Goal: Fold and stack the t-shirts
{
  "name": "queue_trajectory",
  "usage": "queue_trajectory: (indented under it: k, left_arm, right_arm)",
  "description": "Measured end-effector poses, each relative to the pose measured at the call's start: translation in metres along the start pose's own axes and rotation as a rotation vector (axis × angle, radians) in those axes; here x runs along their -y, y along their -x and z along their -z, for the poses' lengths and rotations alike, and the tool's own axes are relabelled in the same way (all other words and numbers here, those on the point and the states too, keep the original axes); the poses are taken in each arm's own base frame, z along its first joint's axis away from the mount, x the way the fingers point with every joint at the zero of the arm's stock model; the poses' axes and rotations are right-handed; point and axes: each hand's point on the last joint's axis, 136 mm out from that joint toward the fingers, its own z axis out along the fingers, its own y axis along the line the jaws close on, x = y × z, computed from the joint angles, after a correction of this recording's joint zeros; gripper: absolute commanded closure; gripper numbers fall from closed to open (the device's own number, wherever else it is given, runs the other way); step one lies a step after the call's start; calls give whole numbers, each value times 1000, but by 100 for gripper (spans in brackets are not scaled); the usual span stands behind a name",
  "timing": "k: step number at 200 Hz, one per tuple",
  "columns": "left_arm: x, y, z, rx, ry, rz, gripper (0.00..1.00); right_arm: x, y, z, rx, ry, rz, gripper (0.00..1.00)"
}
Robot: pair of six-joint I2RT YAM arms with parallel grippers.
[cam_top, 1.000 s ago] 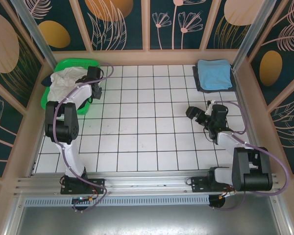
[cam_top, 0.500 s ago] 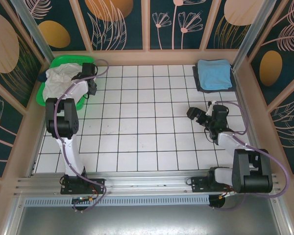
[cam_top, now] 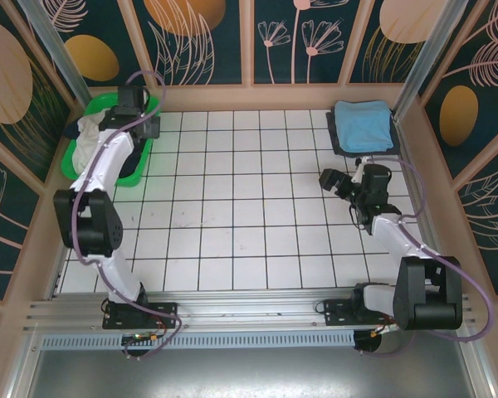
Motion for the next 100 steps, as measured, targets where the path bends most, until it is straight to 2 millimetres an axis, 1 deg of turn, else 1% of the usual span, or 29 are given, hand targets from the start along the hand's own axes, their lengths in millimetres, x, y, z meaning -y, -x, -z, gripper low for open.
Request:
queue_trajectory:
  k: [6, 15, 28, 35, 50, 73, 85, 100]
  left_arm:
    - [-5, 6, 7, 24, 12, 20, 1]
    - [-11, 13, 12, 49, 27, 47, 1]
    - [-16, 14, 9, 54, 39, 79, 2]
    - [-19, 9, 2, 37, 46, 97, 4]
    - [-22, -6, -19, -11, 46, 133, 7]
    - [-24, -40, -56, -119, 44, 176, 14]
    - [-22, -58, -71, -176, 40, 187, 17]
    - [-17, -73, -85, -227, 19, 202, 20]
  right_arm:
    - [-3, 3, 0, 5, 5, 5, 1]
    - [-8, 6, -1, 9, 14, 11, 1]
    - [-14, 10, -4, 7, 24, 18, 1]
    - [-16, 12, -7, 4, 28, 21, 1]
    - [-20, 14, -15, -11, 32, 23, 1]
    - [-21, 9, -24, -45, 37, 24, 1]
    - [-22, 6, -27, -63, 39, 27, 1]
    - [-23, 2, -28, -80, 44, 39, 1]
